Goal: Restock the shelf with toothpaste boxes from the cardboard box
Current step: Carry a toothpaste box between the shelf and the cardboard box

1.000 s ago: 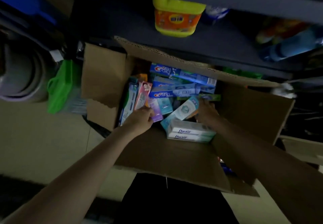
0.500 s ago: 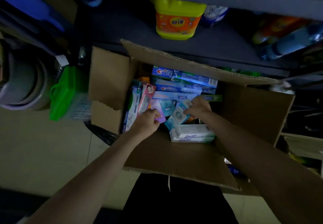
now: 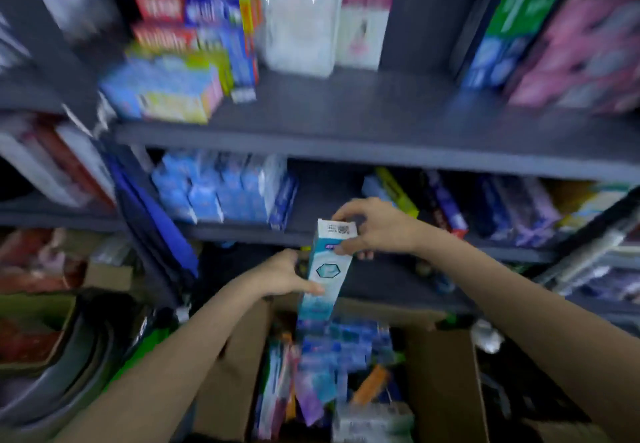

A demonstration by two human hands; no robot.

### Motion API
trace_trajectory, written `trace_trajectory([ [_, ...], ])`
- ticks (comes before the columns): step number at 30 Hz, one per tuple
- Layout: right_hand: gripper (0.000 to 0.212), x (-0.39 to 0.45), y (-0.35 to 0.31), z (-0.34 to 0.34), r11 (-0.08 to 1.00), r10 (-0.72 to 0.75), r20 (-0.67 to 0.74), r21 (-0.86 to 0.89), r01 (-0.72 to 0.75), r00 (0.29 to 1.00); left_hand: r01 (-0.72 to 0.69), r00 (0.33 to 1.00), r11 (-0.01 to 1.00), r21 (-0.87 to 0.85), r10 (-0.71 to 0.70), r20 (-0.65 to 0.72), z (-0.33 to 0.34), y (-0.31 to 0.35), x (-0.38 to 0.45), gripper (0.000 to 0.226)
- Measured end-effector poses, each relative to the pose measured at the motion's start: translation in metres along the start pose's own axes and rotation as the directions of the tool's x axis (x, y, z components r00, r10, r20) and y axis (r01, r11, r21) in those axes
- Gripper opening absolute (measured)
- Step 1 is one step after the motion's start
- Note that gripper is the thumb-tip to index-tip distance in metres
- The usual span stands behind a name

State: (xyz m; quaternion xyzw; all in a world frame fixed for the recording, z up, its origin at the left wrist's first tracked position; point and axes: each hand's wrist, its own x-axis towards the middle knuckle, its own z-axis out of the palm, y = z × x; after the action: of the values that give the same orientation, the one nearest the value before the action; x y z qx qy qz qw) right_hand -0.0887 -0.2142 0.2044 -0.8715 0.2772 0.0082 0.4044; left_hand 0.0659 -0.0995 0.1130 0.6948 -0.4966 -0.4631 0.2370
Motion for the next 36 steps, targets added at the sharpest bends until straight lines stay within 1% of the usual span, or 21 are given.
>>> trace_trajectory([
  [2, 0.03, -0.003, -0.029, -0.036, 0.986, -0.029, -0.146, 0.158, 0.052, 0.989, -0.073, 0.996, 0.997, -0.039, 0.071, -0.06, -0.037, 0.041, -0.007, 0.048],
  [4, 0.036, -0.006, -0.054, -0.067, 0.943, -0.03, -0.316, 0.306, 0.132, 0.948, -0.178, 0.979, 0.979, -0.096, 0.167, -0.115, -0.07, 0.08, -0.012, 0.032],
  [5, 0.042, -0.005, -0.064, -0.079, 0.935, -0.038, -0.379, 0.314, 0.167, 0.925, -0.231, 0.966, 0.964, -0.127, 0.212, -0.148, -0.084, 0.099, -0.015, 0.028],
  [6, 0.047, -0.001, -0.072, -0.089, 0.949, -0.062, -0.416, 0.256, 0.183, 0.907, -0.281, 0.948, 0.948, -0.151, 0.25, -0.195, -0.097, 0.117, -0.019, 0.028],
  [8, 0.054, 0.009, -0.086, -0.101, 0.978, -0.106, -0.387, 0.125, 0.165, 0.916, -0.36, 0.911, 0.912, -0.197, 0.298, -0.284, -0.12, 0.148, -0.023, 0.027],
  [10, 0.054, 0.022, -0.093, -0.107, 0.98, -0.084, -0.35, 0.141, 0.142, 0.933, -0.41, 0.878, 0.891, -0.193, 0.329, -0.348, -0.137, 0.172, -0.024, 0.027],
  [12, 0.05, 0.039, -0.1, -0.114, 0.97, -0.063, -0.393, 0.193, 0.15, 0.918, -0.431, 0.842, 0.889, -0.154, 0.335, -0.422, -0.153, 0.187, -0.02, 0.031],
  [14, 0.044, 0.063, -0.103, -0.124, 0.959, -0.036, -0.41, 0.242, 0.147, 0.911, -0.445, 0.771, 0.884, -0.146, 0.296, -0.564, -0.168, 0.193, -0.012, 0.031],
  [16, 0.04, 0.091, -0.105, -0.136, 0.947, -0.007, -0.417, 0.289, 0.14, 0.909, -0.459, 0.672, 0.875, -0.156, 0.227, -0.705, -0.183, 0.194, -0.002, 0.031],
  [17, 0.039, 0.107, -0.105, -0.141, 0.945, 0.008, -0.413, 0.302, 0.128, 0.911, -0.448, 0.638, 0.879, -0.161, 0.188, -0.747, -0.19, 0.192, 0.003, 0.032],
  [18, 0.038, 0.125, -0.104, -0.146, 0.94, 0.019, -0.41, 0.319, 0.123, 0.912, -0.422, 0.621, 0.892, -0.159, 0.157, -0.768, -0.196, 0.188, 0.009, 0.033],
  [21, 0.032, 0.175, -0.102, -0.152, 0.92, 0.049, -0.43, 0.371, 0.126, 0.902, -0.29, 0.614, 0.951, -0.109, 0.097, -0.783, -0.211, 0.172, 0.03, 0.036],
  [25, 0.032, 0.237, -0.098, -0.156, 0.891, 0.078, -0.446, 0.433, 0.139, 0.892, -0.165, 0.627, 0.982, -0.087, 0.037, -0.778, -0.227, 0.155, 0.058, 0.037],
  [29, 0.036, 0.276, -0.102, -0.165, 0.906, 0.056, -0.443, 0.399, 0.14, 0.895, -0.134, 0.642, 0.986, -0.096, 0.012, -0.766, -0.235, 0.144, 0.081, 0.037],
  [31, 0.037, 0.283, -0.104, -0.167, 0.912, 0.045, -0.433, 0.385, 0.139, 0.9, -0.146, 0.64, 0.982, -0.117, 0.004, -0.768, -0.237, 0.14, 0.09, 0.037],
  [33, 0.036, 0.282, -0.105, -0.167, 0.934, 0.02, -0.441, 0.328, 0.141, 0.897, -0.143, 0.635, 0.983, -0.116, 0.001, -0.773, -0.238, 0.136, 0.098, 0.037],
  [36, 0.034, 0.281, -0.097, -0.165, 0.972, 0.004, -0.457, 0.211, 0.104, 0.89, -0.128, 0.651, 0.986, -0.103, 0.005, -0.759, -0.233, 0.132, 0.107, 0.037],
])
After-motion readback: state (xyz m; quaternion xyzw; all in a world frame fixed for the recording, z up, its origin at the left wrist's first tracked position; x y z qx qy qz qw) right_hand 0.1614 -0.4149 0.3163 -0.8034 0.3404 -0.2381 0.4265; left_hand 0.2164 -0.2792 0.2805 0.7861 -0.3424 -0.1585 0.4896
